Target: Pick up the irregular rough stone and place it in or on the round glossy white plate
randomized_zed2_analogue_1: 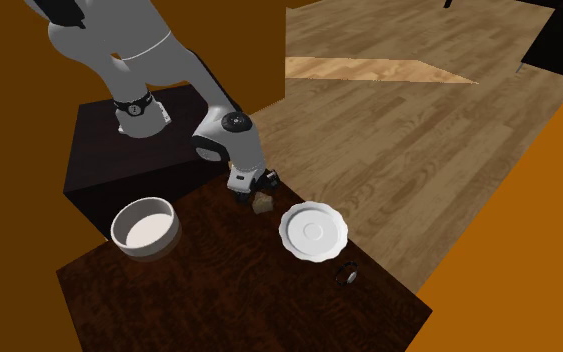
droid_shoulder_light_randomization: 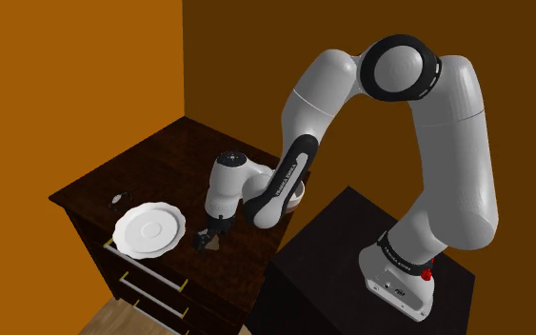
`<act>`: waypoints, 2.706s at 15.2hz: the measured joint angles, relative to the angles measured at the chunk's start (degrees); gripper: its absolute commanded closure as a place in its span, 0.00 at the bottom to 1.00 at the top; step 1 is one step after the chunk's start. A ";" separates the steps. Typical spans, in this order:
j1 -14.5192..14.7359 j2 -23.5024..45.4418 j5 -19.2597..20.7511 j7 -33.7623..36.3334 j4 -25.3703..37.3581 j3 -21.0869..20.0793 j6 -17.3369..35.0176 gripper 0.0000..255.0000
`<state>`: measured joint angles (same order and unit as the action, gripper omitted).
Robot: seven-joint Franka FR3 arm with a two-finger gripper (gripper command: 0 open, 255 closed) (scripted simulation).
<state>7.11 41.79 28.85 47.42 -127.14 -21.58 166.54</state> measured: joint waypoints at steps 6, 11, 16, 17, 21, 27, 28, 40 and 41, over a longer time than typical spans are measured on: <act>0.02 0.00 0.01 0.01 -0.02 0.00 0.00 1.00; 0.03 0.00 0.01 0.02 -0.04 -0.01 -0.02 1.00; -1.51 -2.21 -0.94 -0.57 -1.03 -1.85 -1.49 1.00; -2.13 -2.87 -1.26 -0.90 -1.31 -2.46 -1.99 1.00; -4.43 -5.97 -2.83 -1.89 -2.77 -5.20 -4.01 1.00; -7.90 -10.42 -5.67 -3.56 -4.68 -9.46 -6.96 1.00; -8.35 -11.03 -6.17 -3.79 -4.78 -10.13 -7.50 1.00; -1.50 0.93 -6.70 -4.85 20.20 -8.54 -20.89 0.00; -1.51 0.92 -6.70 -4.85 20.17 -8.54 -20.88 0.00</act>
<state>5.60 42.71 22.15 42.57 -106.97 -30.12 145.66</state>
